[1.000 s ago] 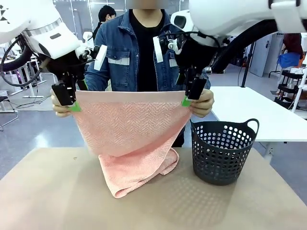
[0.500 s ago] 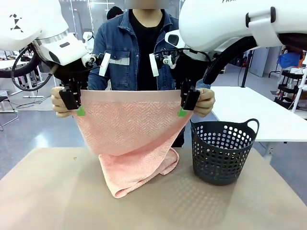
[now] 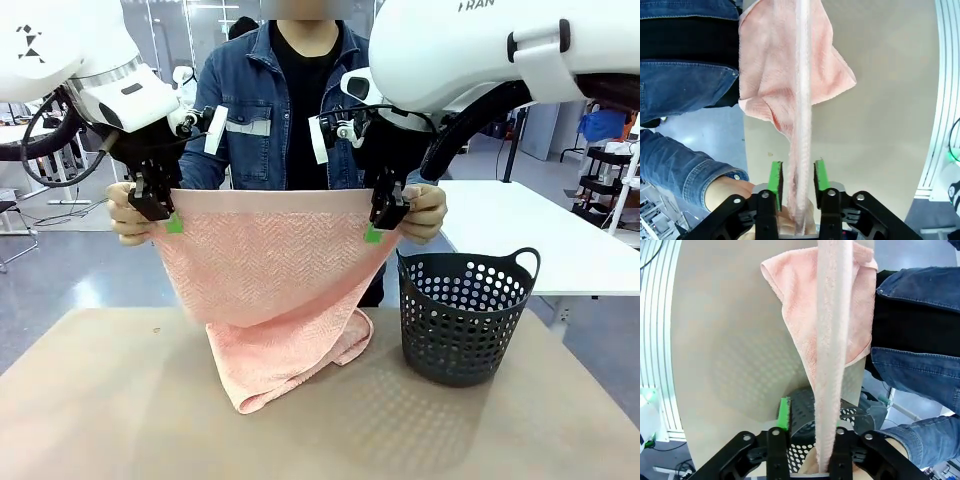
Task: Fold the towel.
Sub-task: Grab the top end of the 100 cm Hotel Towel extended by the human.
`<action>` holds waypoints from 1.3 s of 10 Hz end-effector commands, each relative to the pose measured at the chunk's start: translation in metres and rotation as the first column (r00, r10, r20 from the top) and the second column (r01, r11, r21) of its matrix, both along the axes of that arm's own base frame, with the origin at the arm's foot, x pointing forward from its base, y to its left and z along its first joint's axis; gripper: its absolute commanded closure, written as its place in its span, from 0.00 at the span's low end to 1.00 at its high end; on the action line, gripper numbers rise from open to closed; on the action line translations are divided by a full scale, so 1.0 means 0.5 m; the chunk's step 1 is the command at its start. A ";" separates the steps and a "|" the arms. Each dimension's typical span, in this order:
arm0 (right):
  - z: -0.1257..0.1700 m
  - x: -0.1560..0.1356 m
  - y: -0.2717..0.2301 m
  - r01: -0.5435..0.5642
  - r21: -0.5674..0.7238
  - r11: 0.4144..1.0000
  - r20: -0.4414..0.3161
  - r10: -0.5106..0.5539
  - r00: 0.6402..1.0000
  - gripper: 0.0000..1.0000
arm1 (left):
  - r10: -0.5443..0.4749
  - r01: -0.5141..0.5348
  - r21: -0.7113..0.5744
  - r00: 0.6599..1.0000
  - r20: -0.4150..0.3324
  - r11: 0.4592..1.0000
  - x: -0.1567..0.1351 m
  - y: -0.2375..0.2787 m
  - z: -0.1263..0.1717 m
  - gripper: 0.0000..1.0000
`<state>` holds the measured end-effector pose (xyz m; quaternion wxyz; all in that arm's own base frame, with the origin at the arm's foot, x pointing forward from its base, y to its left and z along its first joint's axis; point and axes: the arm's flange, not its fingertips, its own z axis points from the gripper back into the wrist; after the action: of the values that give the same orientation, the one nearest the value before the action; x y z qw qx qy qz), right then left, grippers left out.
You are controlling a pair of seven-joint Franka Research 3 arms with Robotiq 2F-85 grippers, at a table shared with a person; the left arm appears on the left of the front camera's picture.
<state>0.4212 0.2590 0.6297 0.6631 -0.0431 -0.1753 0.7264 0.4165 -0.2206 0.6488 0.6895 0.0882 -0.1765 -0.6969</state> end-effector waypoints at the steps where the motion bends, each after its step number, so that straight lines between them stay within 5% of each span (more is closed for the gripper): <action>1: -0.009 -0.016 0.000 0.037 0.014 0.999 0.002 -0.037 0.999 1.00 | 0.011 -0.011 -0.031 1.000 0.005 0.999 -0.017 0.012 -0.006 1.00; 13: -0.005 -0.012 -0.003 0.028 0.013 1.000 -0.001 -0.028 1.000 1.00 | 0.004 -0.004 -0.003 1.000 0.001 1.000 -0.019 0.010 -0.004 1.00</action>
<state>0.4150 0.2581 0.6269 0.6738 -0.0409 -0.1799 0.7155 0.4060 -0.2165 0.6446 0.6916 0.0832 -0.1779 -0.6951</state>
